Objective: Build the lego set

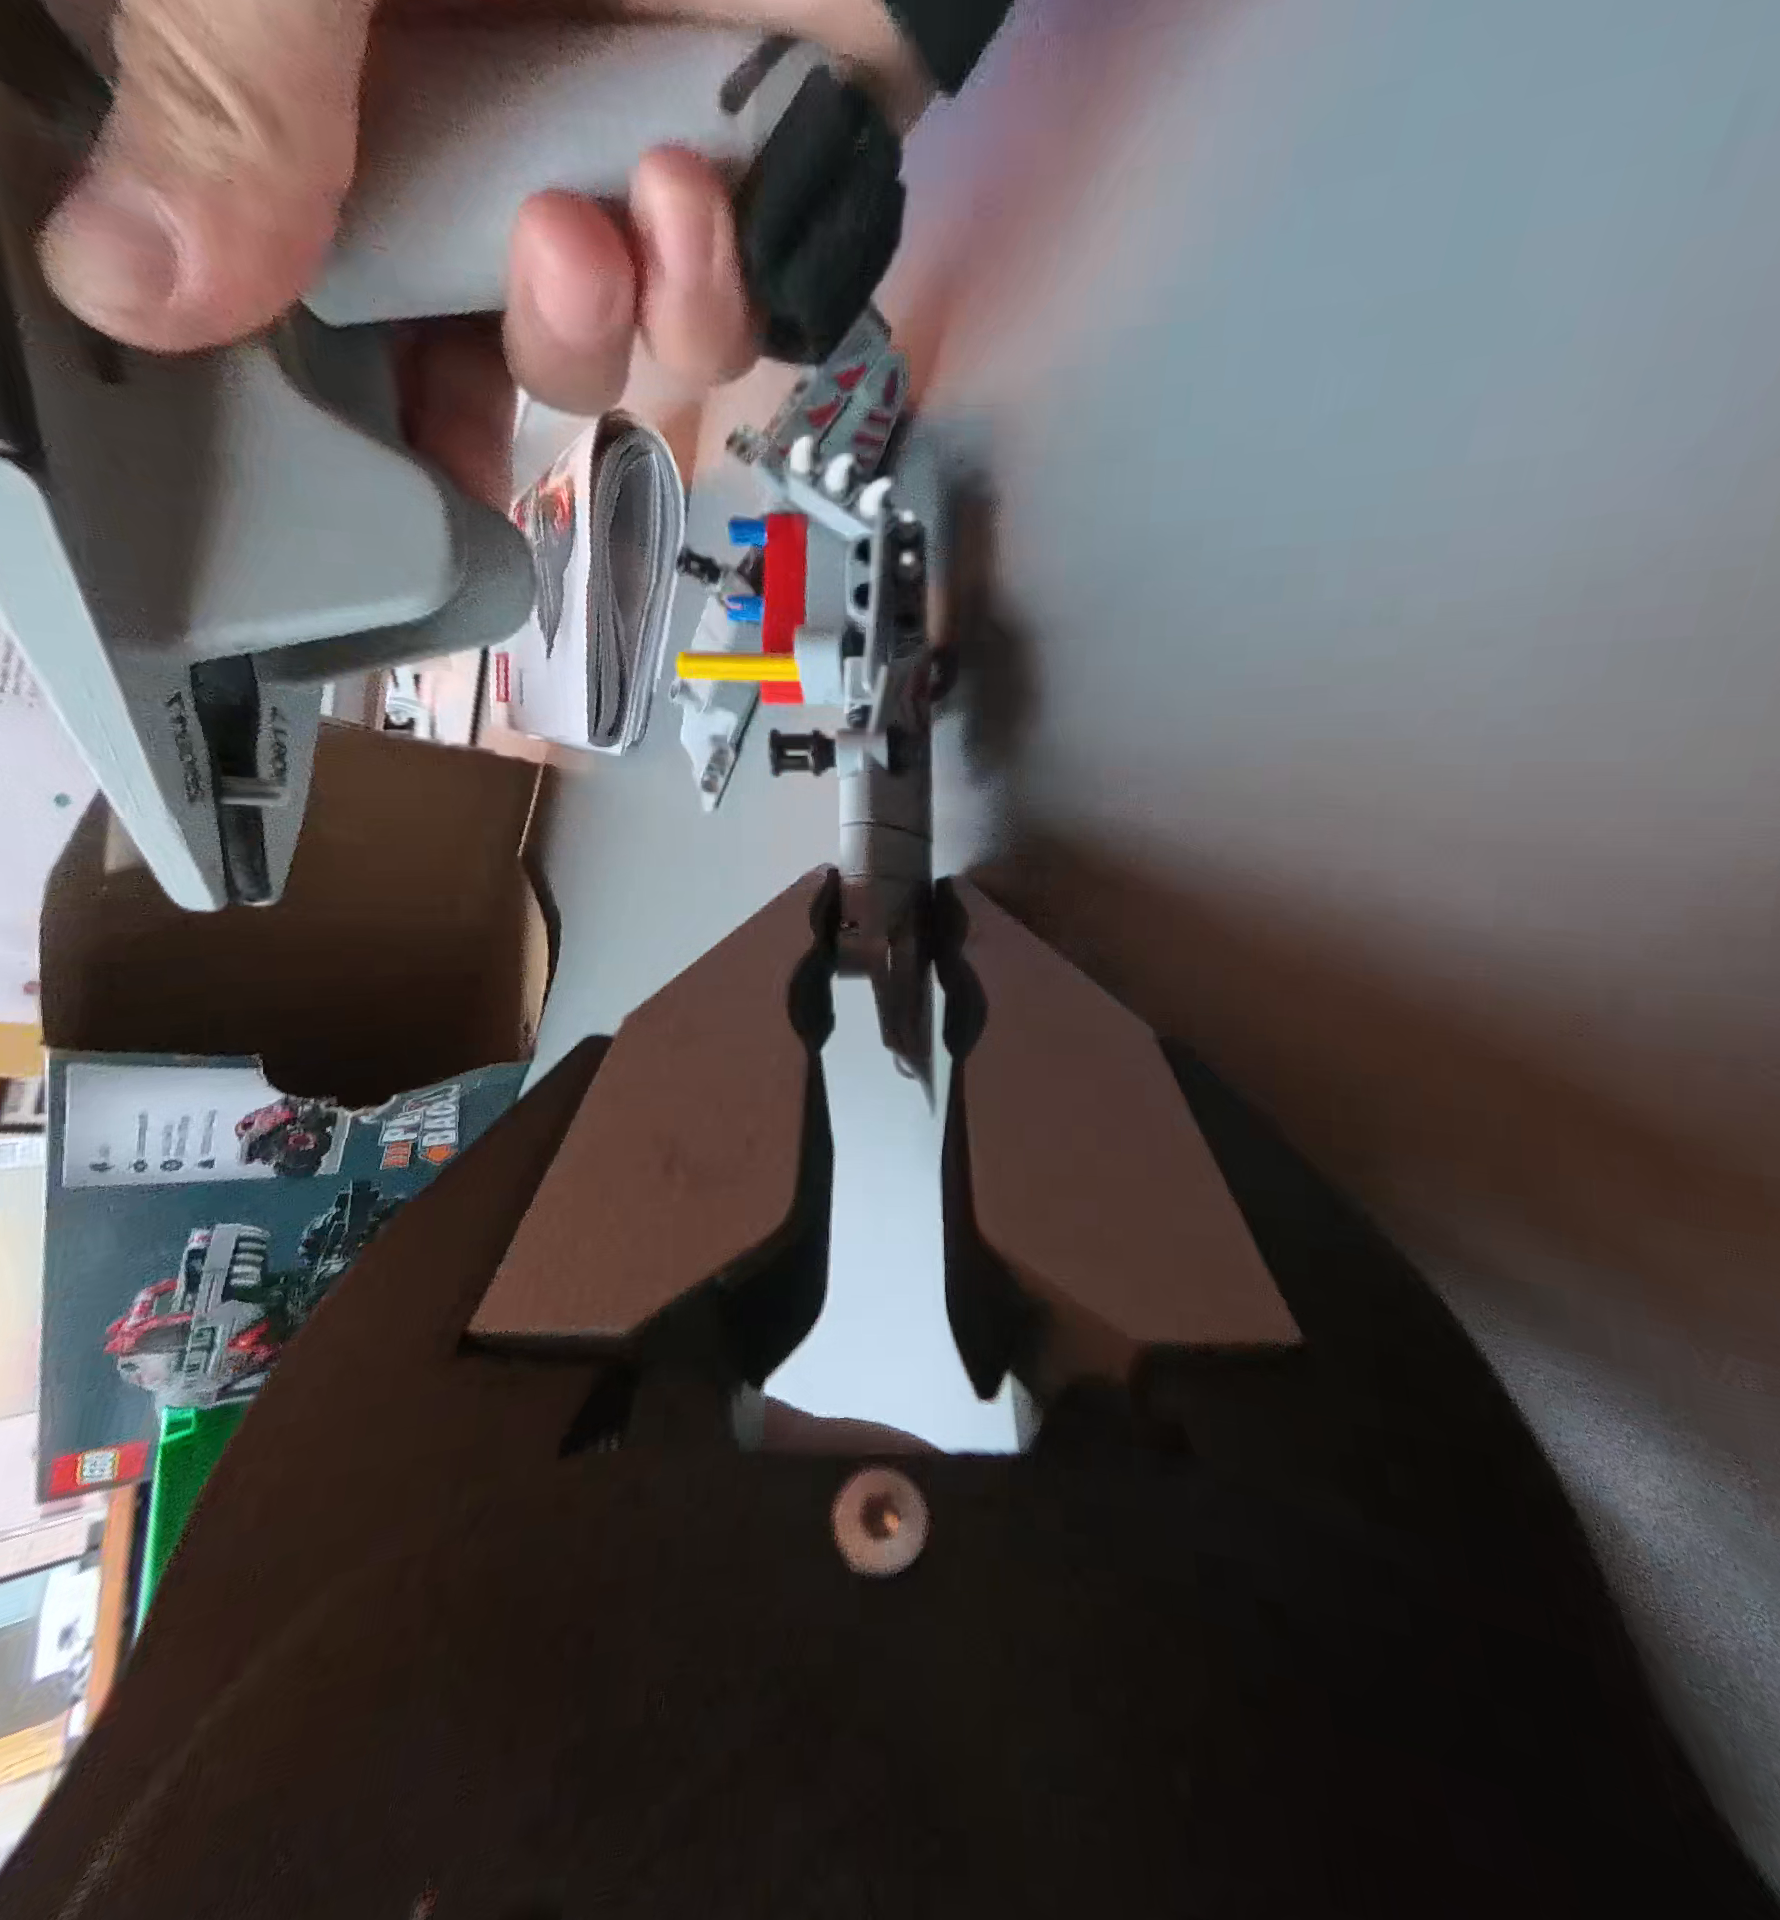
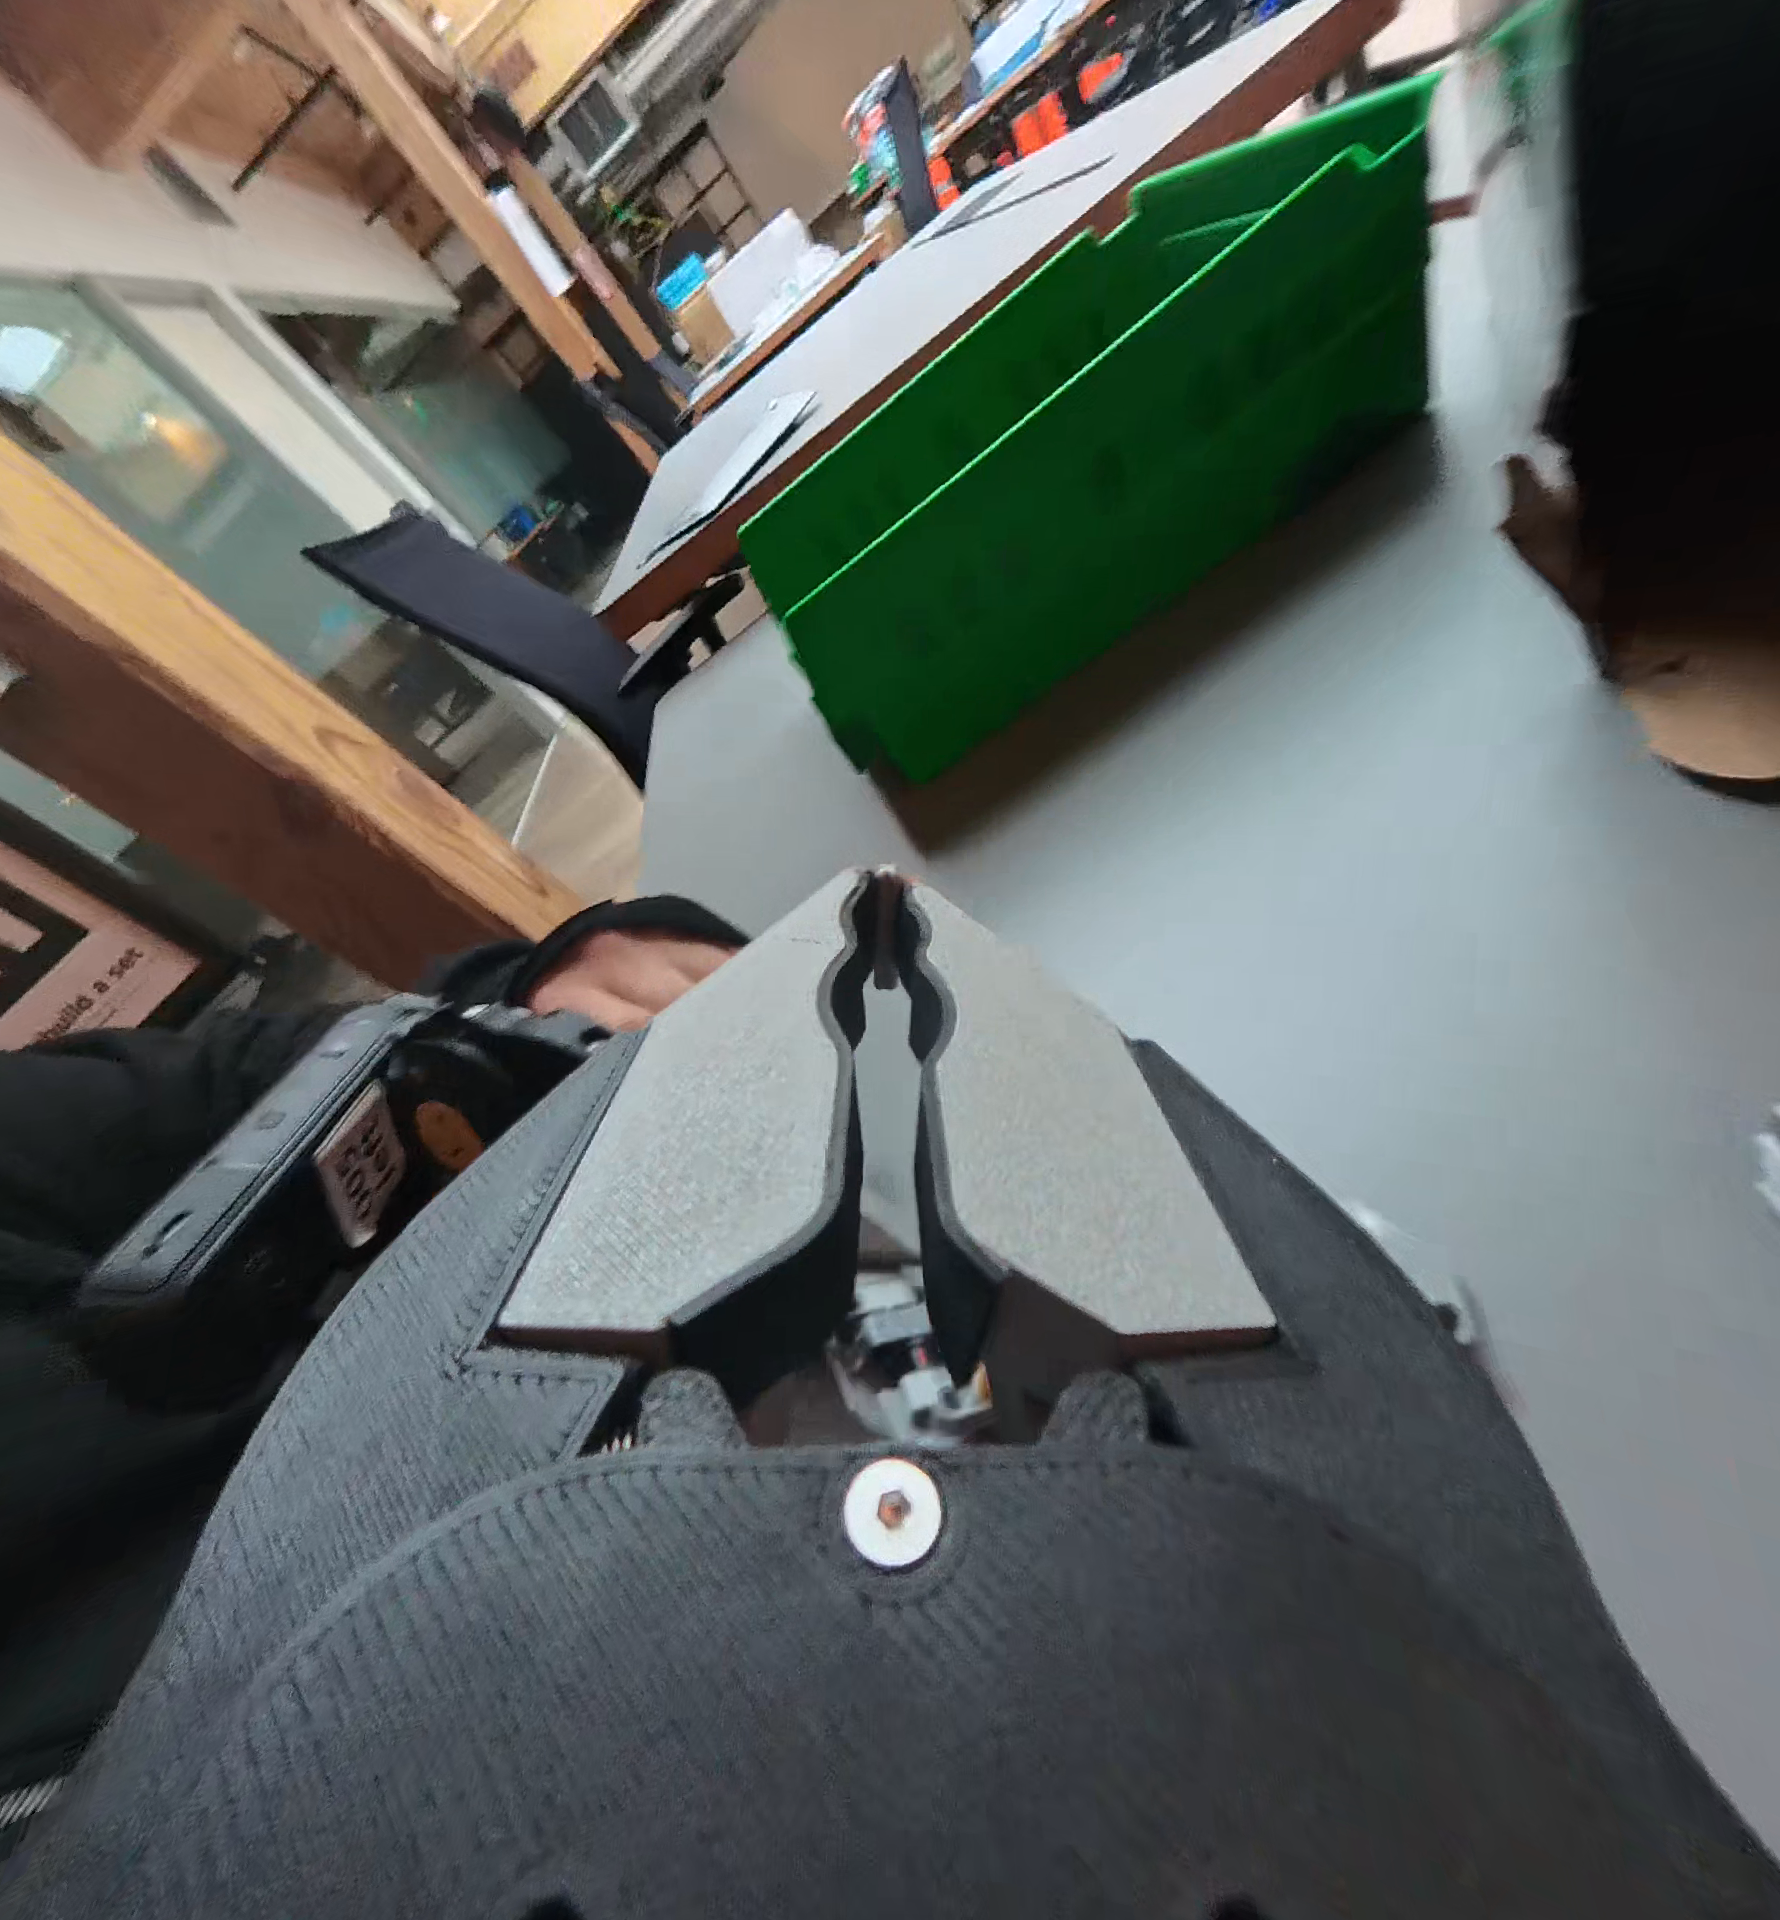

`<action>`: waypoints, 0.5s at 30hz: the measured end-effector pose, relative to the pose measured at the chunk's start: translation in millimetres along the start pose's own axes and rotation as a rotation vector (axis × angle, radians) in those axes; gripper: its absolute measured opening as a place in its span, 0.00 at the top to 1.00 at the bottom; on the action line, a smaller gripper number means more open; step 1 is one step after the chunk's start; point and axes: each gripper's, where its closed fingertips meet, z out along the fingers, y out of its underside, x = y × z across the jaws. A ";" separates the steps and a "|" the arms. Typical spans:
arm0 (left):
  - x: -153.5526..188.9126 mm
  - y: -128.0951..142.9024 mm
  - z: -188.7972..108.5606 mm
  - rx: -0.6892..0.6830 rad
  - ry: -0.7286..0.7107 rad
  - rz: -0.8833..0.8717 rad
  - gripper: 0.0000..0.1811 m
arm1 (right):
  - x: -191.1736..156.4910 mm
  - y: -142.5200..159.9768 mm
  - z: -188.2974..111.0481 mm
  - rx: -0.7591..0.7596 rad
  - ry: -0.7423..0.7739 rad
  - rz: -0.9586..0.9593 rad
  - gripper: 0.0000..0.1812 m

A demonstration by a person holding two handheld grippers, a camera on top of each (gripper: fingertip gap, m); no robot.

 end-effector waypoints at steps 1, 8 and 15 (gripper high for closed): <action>-2.1 4.0 -0.1 0.000 -0.008 -0.018 0.92 | -6.8 -0.1 1.2 -0.001 -0.039 -0.002 1.00; -43.0 55.3 9.5 -0.165 -0.180 -0.165 0.91 | -16.2 -19.2 -26.0 0.144 -0.204 0.070 1.00; -54.1 37.7 -4.4 -0.062 -0.103 -0.478 0.79 | -19.3 -13.6 -42.2 0.156 -0.311 0.132 1.00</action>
